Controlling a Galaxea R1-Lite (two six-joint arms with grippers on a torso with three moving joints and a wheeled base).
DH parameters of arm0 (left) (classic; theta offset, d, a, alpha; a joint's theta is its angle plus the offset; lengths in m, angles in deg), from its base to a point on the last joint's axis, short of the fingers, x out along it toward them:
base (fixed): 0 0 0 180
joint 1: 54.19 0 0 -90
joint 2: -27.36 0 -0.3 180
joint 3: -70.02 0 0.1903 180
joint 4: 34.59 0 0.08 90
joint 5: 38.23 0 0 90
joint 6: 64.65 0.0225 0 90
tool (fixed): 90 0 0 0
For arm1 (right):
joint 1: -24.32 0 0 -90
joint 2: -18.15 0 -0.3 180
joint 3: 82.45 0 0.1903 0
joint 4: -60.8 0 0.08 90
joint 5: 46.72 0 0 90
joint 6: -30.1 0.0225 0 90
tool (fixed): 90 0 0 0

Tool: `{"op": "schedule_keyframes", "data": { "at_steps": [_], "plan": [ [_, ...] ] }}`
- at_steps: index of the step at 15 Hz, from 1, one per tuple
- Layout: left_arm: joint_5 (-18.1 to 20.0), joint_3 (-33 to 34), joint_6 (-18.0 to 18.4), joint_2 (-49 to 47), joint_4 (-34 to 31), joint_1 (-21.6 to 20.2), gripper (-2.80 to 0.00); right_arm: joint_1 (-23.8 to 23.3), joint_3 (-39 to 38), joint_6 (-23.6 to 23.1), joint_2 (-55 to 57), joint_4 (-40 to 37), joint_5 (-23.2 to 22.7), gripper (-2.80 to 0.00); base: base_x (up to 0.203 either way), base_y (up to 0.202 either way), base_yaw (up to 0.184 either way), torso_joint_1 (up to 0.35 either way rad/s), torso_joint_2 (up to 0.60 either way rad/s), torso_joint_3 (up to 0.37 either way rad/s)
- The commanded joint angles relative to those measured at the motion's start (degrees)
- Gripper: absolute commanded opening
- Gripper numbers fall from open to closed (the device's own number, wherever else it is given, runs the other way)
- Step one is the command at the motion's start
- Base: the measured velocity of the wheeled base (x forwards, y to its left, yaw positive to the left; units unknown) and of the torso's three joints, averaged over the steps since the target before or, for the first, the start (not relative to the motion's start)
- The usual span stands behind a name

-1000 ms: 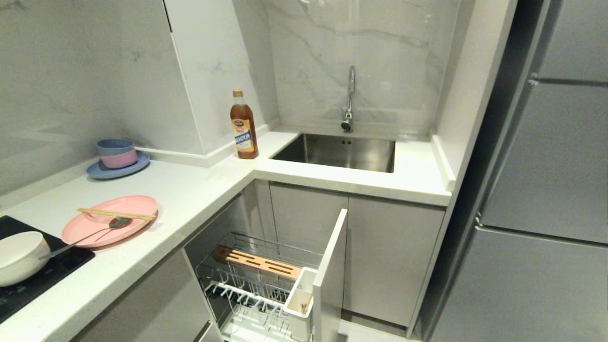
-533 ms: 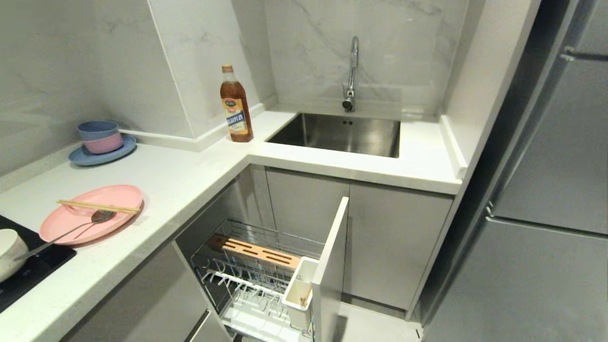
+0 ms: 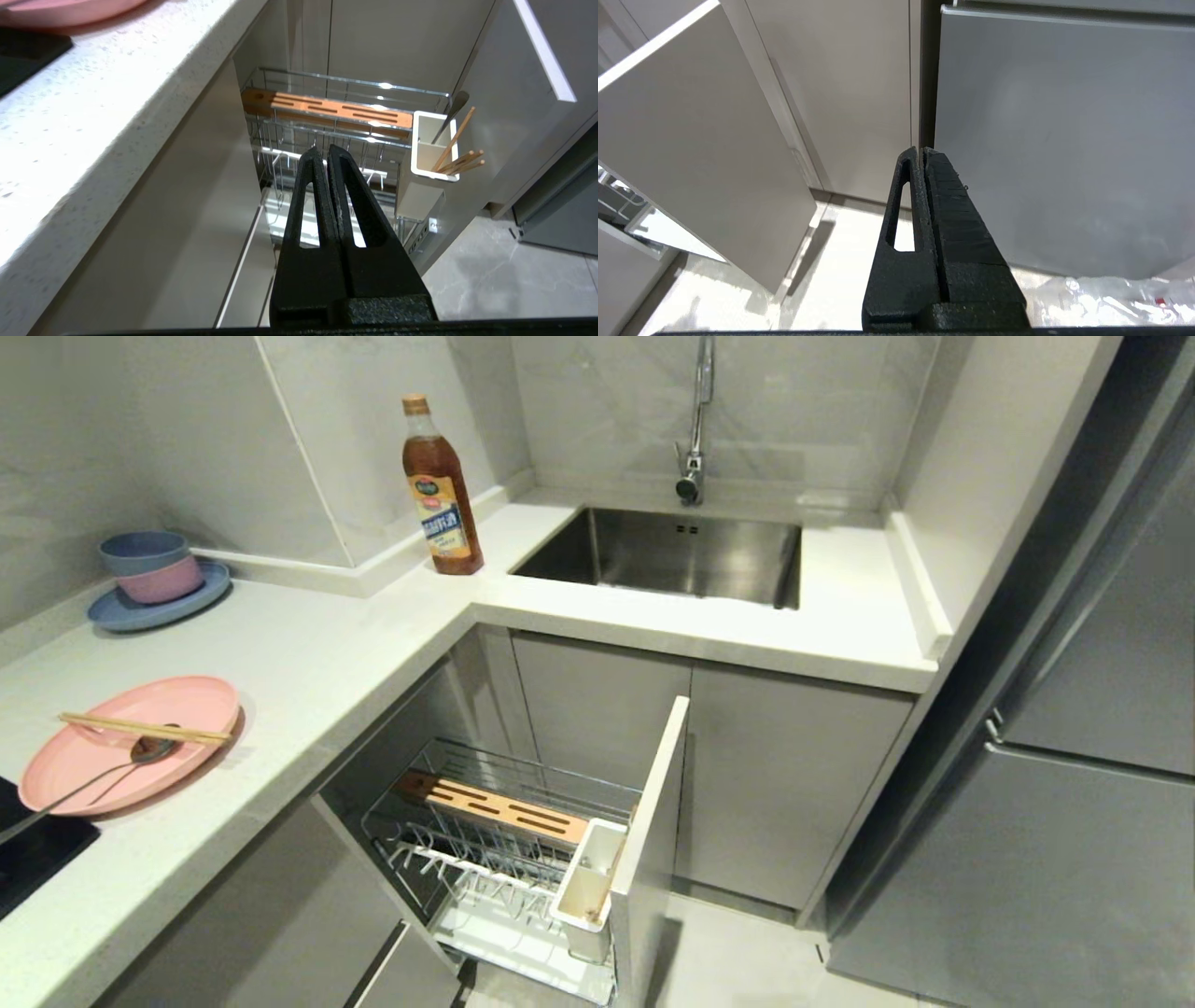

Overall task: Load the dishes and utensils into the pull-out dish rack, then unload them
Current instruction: Pick up the bowl and place it in the cupboard

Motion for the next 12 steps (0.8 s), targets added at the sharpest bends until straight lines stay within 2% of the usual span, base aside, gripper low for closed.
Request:
{"op": "schedule_keyframes", "data": {
  "at_steps": [1,12],
  "plan": [
    [0.0,0.0,0.07,-0.11,-0.02,-0.02,-2.8,0.0,-0.09,0.0,-0.02,-0.06,0.0,-2.8,0.0,0.0,0.0,0.006,0.0,-0.204],
    [0.0,0.05,0.07,-0.11,-0.02,-0.02,-2.8,0.0,-0.18,0.0,-0.02,-0.02,0.0,-2.8,0.0,0.0,0.0,0.005,0.0,-0.196]
  ]
}}
